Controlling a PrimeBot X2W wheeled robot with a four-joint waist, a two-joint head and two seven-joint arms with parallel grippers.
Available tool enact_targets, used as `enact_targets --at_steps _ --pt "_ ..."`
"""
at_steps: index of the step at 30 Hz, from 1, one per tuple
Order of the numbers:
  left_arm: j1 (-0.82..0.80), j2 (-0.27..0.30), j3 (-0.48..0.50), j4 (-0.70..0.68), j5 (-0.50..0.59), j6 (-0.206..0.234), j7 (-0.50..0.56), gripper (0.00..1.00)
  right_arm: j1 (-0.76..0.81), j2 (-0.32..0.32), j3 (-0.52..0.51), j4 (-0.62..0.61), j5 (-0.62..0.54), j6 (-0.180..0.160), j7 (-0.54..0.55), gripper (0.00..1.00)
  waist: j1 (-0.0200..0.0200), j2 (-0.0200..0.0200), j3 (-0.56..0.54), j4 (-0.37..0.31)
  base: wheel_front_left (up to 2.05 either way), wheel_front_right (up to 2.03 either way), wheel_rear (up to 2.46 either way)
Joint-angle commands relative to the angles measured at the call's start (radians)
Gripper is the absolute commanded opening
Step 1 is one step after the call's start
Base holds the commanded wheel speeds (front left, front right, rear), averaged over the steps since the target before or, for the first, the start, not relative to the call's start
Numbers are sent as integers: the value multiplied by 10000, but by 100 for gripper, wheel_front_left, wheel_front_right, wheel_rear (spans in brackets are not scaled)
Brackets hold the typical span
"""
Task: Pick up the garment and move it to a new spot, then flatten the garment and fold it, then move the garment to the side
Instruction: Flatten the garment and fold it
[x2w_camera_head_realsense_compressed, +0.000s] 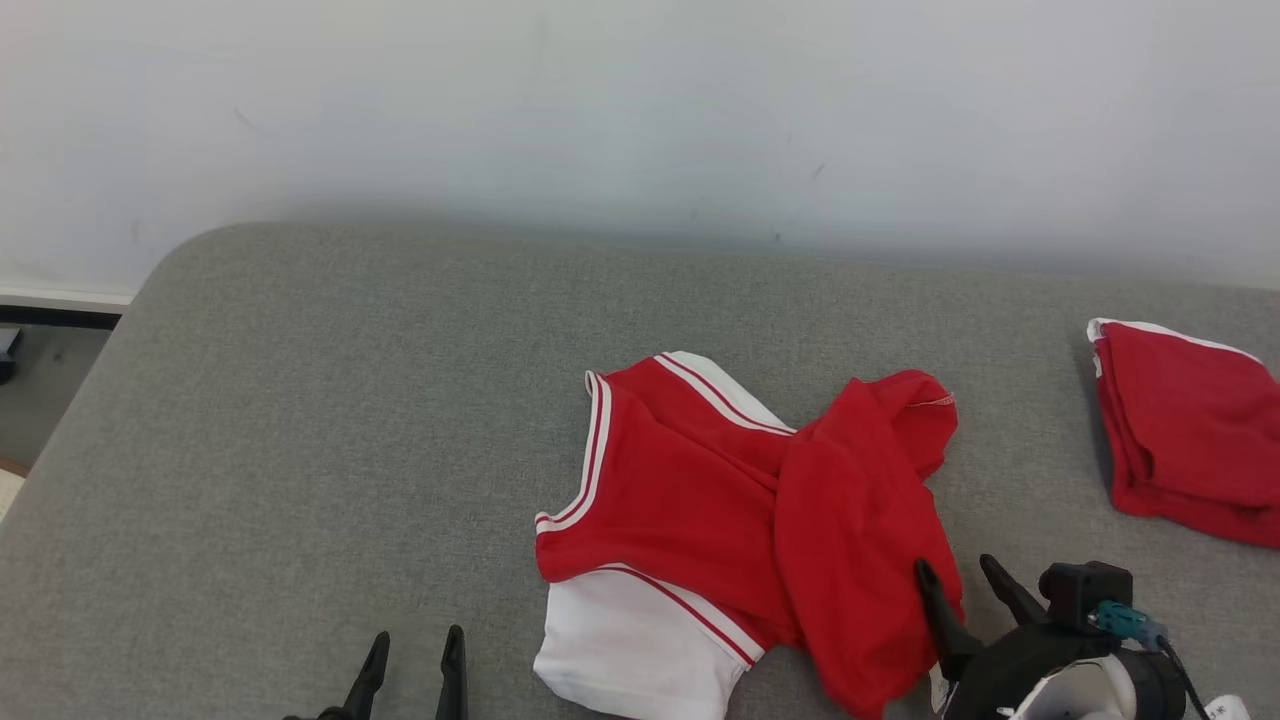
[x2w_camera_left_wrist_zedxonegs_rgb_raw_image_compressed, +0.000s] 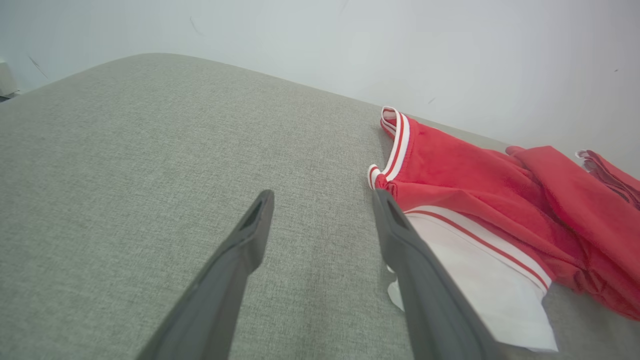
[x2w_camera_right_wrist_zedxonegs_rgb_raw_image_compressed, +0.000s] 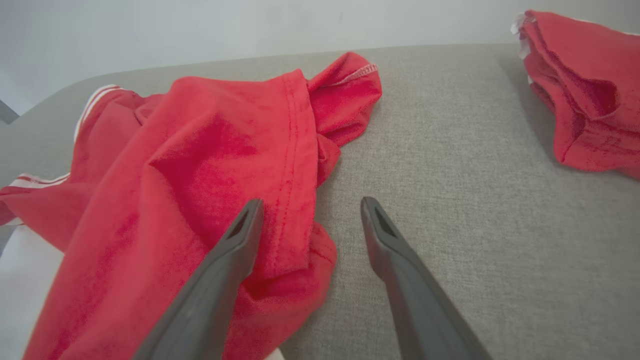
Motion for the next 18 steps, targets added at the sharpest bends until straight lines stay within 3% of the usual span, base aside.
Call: enact_targets --at_steps 1,2,3,4,5,11,18 --pt "-167 9 38 -9 147 -7 -29 100 -370 105 193 574 66 -26 -170 100 0 0 89 82 0 0 0" --pt "-170 10 59 -4 146 -8 -29 100 -553 156 321 928 135 -28 -233 99 0 0 106 96 0 0 0" --pt "-185 7 71 4 140 -12 -29 100 -728 181 440 1241 199 -28 -290 49 0 0 122 124 0 0 0" --pt "-190 9 78 20 137 -15 -29 100 -879 187 574 1542 283 -26 -319 7 0 0 127 147 0 0 0" --pt "-190 9 82 36 138 -21 -29 100 -1019 179 717 1829 341 -28 -329 0 0 0 129 178 0 0 0" --pt "-130 9 111 32 81 -11 -29 100 -1962 -156 1101 2418 657 -26 -1133 0 0 0 121 280 0 0 0" --pt "-249 9 -55 16 -13 -14 -29 100 -3151 -552 1203 2414 958 -28 -1088 0 0 0 255 504 0 0 0"
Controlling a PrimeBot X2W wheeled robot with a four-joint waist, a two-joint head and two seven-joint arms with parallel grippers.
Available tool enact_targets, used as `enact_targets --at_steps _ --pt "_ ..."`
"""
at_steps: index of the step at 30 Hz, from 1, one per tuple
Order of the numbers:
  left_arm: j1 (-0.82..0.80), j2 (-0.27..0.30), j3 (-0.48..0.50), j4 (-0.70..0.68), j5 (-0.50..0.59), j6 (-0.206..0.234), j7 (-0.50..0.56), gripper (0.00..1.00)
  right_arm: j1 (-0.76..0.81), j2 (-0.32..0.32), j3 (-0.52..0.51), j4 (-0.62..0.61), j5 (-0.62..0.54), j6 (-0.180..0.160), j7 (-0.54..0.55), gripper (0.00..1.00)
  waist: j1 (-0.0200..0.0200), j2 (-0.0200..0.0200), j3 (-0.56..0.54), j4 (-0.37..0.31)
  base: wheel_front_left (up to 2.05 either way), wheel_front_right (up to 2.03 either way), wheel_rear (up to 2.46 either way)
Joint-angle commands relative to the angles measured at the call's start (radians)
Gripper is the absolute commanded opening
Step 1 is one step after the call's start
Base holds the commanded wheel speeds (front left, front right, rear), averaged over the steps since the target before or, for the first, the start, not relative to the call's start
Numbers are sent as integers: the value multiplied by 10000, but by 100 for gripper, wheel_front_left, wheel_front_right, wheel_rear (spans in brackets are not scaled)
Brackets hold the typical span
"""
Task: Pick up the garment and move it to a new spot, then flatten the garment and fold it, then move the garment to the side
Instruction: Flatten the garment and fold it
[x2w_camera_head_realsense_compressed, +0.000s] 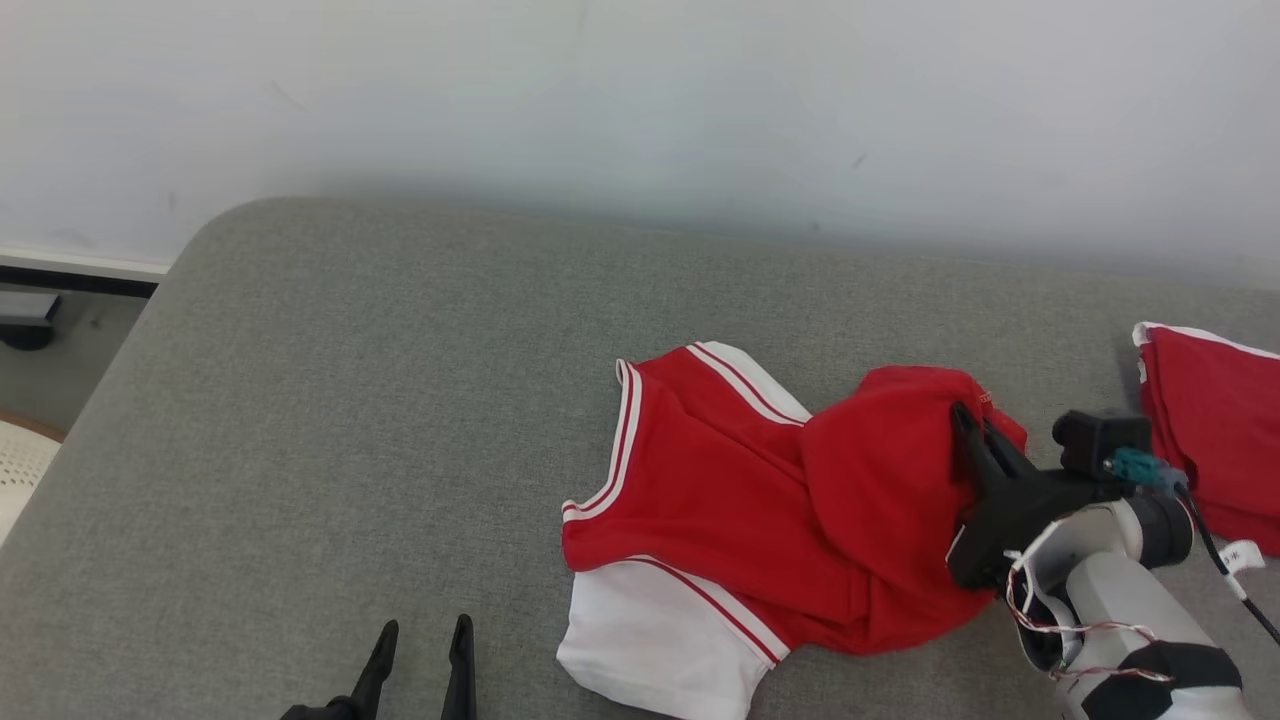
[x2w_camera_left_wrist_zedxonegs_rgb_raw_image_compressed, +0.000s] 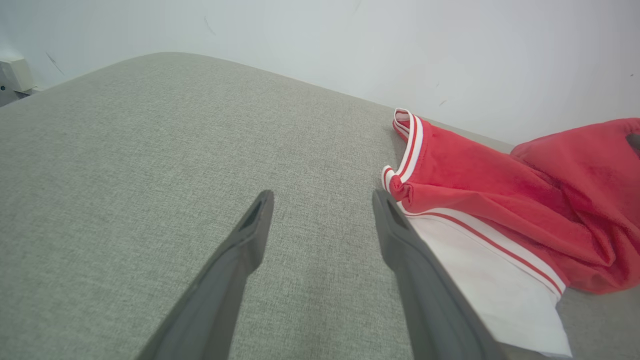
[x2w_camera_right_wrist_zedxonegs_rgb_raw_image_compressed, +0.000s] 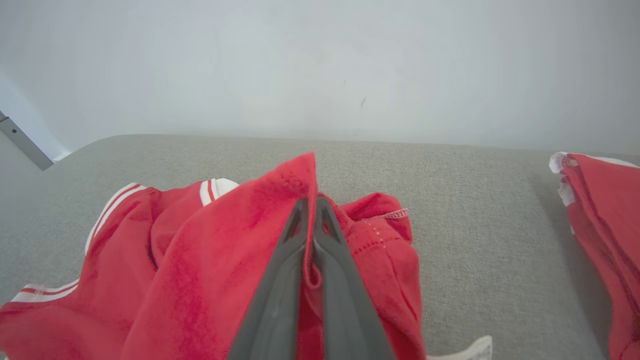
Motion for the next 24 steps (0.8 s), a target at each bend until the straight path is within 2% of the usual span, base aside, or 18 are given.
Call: enact_targets --at_steps 1,4,10,11,12,18,24 --pt "-118 10 -40 15 -21 -6 -29 100 -189 -12 86 81 94 -26 132 0 0 -1 79 139 0 0 0" --pt "-241 9 -182 45 -107 49 -29 100 -777 87 294 325 236 -25 526 0 0 -1 135 341 0 0 0" --pt "-362 9 -389 101 -183 61 -29 100 -1414 462 815 1290 120 -26 136 0 0 -1 207 672 0 0 0" --pt "-356 9 -397 106 -186 67 -29 100 -1473 541 867 1492 144 -25 -8 42 0 -1 194 694 0 0 0" --pt "-339 9 -405 111 -184 72 -29 100 -1512 621 933 1624 203 -25 -169 99 0 -1 180 708 0 0 0" --pt "-86 9 -256 66 -81 101 -29 100 -1331 620 1393 1811 512 -26 -933 100 0 -1 66 542 0 0 0" --pt "-36 9 -197 -6 -54 72 -29 100 -946 -54 1562 1071 1126 -25 -1210 100 0 -1 108 344 0 0 0"
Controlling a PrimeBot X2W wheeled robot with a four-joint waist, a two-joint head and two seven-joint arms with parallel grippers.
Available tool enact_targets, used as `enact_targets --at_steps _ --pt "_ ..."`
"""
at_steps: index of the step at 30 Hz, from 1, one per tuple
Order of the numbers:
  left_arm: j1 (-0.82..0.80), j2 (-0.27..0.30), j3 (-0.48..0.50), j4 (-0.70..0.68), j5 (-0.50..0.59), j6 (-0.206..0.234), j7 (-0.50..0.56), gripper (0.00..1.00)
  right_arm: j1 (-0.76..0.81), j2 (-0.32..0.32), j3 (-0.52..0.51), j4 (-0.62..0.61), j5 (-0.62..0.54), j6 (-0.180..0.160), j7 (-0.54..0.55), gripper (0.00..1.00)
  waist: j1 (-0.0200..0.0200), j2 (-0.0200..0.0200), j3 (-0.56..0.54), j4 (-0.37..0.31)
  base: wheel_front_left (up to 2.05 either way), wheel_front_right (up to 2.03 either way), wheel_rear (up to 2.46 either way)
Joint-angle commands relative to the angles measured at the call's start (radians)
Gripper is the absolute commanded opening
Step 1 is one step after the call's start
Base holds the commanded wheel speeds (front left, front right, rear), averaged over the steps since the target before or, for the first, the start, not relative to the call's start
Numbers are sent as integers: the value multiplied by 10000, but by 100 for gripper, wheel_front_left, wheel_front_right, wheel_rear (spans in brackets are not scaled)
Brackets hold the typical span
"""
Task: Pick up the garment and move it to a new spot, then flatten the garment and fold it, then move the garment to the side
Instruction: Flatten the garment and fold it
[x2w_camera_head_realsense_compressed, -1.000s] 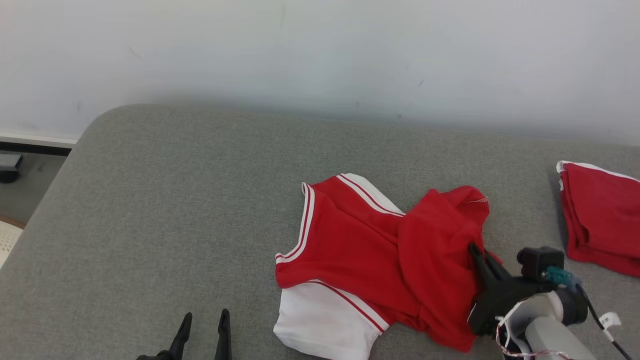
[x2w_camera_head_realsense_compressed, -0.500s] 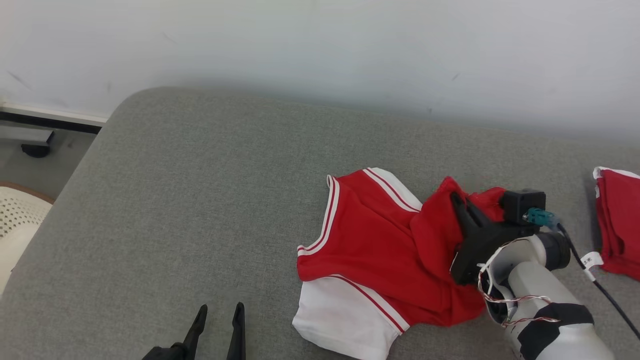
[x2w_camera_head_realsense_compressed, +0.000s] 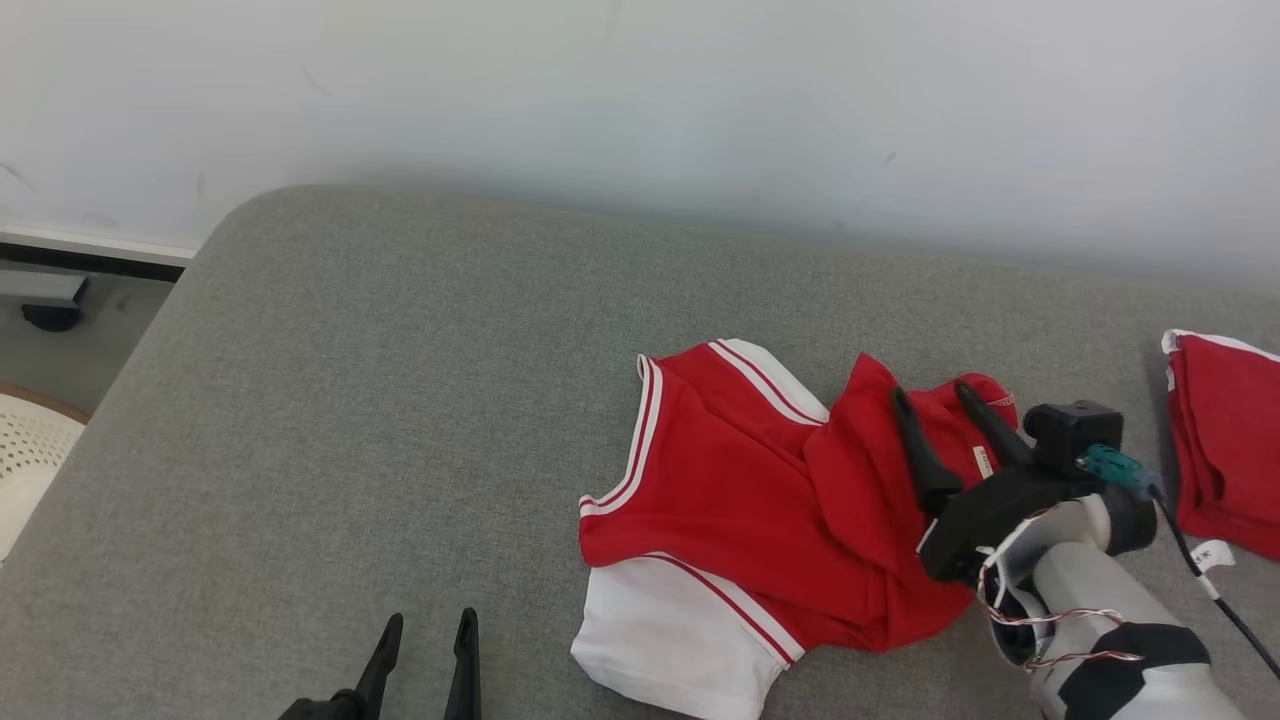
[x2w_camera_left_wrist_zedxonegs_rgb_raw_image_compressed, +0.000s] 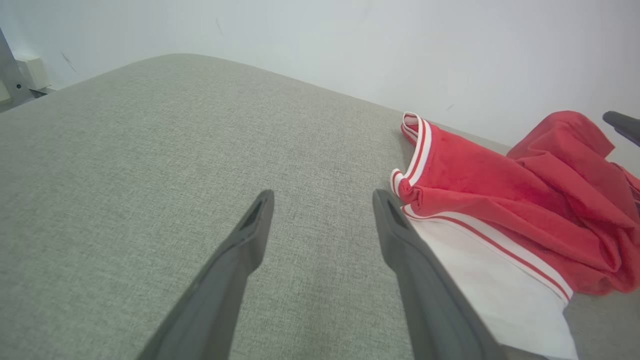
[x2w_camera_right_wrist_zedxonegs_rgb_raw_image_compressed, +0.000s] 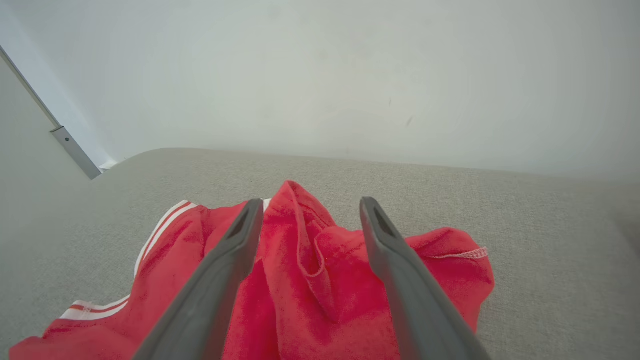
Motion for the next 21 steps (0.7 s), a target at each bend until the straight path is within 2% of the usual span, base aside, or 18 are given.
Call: enact_targets --at_steps 1,7,15,16,17,21 --pt "99 9 2 -34 39 -17 -29 100 128 -187 -85 35 93 -28 -54 100 0 -1 39 -37 0 0 0" --pt "45 10 -89 -18 67 -62 -29 100 170 -423 -457 952 365 -27 -37 100 0 -1 92 40 0 0 0" --pt "-56 9 -90 36 105 -59 -29 100 211 -10 -284 1983 644 -28 266 100 0 -1 154 264 0 0 0" --pt "-58 9 -79 34 116 -68 -29 100 179 15 -243 2043 698 -28 300 69 0 -1 168 277 0 0 0" --pt "-62 9 -66 35 126 -70 -29 100 129 28 -184 2042 712 -27 252 0 0 -1 180 286 0 0 0" --pt "-40 9 10 52 161 -76 -29 100 34 12 -73 1966 763 -28 47 0 0 -1 159 244 0 0 0"
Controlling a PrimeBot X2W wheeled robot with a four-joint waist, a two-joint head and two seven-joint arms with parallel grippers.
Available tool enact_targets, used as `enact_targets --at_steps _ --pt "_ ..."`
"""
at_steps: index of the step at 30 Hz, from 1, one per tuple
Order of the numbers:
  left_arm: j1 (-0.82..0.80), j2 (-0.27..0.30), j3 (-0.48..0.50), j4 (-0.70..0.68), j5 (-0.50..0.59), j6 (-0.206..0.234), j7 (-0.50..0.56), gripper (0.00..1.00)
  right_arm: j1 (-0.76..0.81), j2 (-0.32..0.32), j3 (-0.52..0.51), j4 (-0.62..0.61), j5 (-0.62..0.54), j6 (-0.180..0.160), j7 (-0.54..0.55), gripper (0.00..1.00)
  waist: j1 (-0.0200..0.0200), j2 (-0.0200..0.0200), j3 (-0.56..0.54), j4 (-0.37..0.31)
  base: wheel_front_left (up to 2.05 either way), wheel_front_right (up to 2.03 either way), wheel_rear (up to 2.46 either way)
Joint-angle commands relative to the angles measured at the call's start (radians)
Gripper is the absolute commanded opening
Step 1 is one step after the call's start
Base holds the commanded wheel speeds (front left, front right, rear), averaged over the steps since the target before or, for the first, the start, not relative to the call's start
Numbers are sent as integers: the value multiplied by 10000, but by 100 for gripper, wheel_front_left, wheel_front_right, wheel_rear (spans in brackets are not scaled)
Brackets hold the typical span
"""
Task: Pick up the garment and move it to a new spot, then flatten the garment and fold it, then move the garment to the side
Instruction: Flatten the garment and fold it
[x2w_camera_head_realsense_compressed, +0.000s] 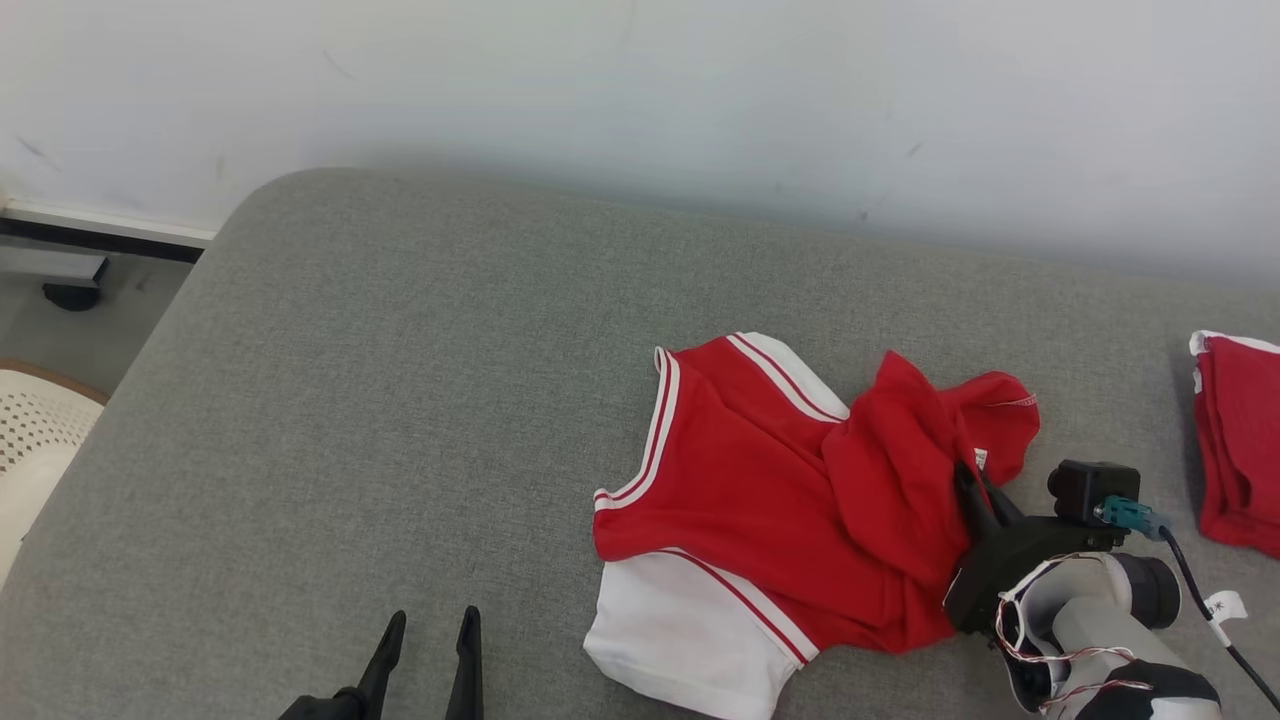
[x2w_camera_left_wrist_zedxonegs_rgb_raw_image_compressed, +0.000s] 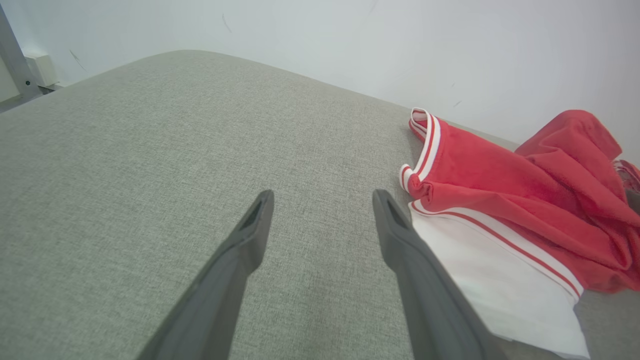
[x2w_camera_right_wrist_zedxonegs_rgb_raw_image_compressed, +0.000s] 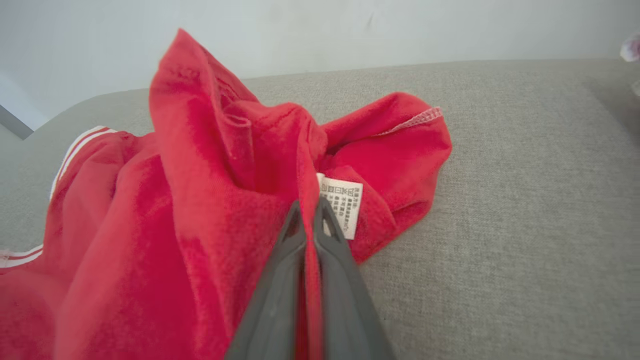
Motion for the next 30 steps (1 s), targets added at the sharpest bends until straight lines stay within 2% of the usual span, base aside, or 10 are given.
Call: enact_targets --at_steps 1,5,12,15,18,20,26,27,28,30 --pt "34 9 51 49 110 1 -29 100 -48 -94 38 -160 -55 -27 -131 0 -1 -1 -59 -41 0 0 0" --pt "204 9 55 30 73 33 -29 100 506 -300 -126 -782 -94 -28 -216 0 -1 -1 -229 -199 0 0 0" --pt "427 9 73 -38 -1 63 -29 100 2714 -469 -1602 -3582 -541 -27 -226 0 -1 -1 -420 -624 0 0 0" --pt "425 9 68 -62 -4 40 -29 100 4094 -75 -2110 -4945 -338 -27 -115 0 -1 -1 -401 -837 0 0 0" --pt "421 9 103 -105 -52 57 -29 100 5313 206 -2731 -6343 -521 -28 410 0 -1 -1 -295 -1109 0 0 0" --pt "348 9 93 -123 -83 48 -29 100 6021 646 -3131 -7186 -678 -27 841 0 -1 -1 -202 -1234 0 0 0" --pt "157 10 43 -108 -104 36 -29 100 7566 1625 -4324 -8927 -1281 -27 1886 0 -1 -1 -17 -1366 0 0 0" --pt "147 10 37 -86 -99 32 -29 100 7726 1712 -4384 -9058 -1395 -27 2020 52 -1 -1 -8 -1380 0 0 0" --pt "125 12 43 -72 -92 29 -29 100 7833 1772 -4476 -9185 -1454 -27 2102 100 -1 -1 -3 -1392 0 0 0" --pt "111 14 53 -42 -71 16 -29 100 7974 1787 -4711 -9363 -1715 -27 2192 100 -1 -1 -11 -1411 0 0 0"
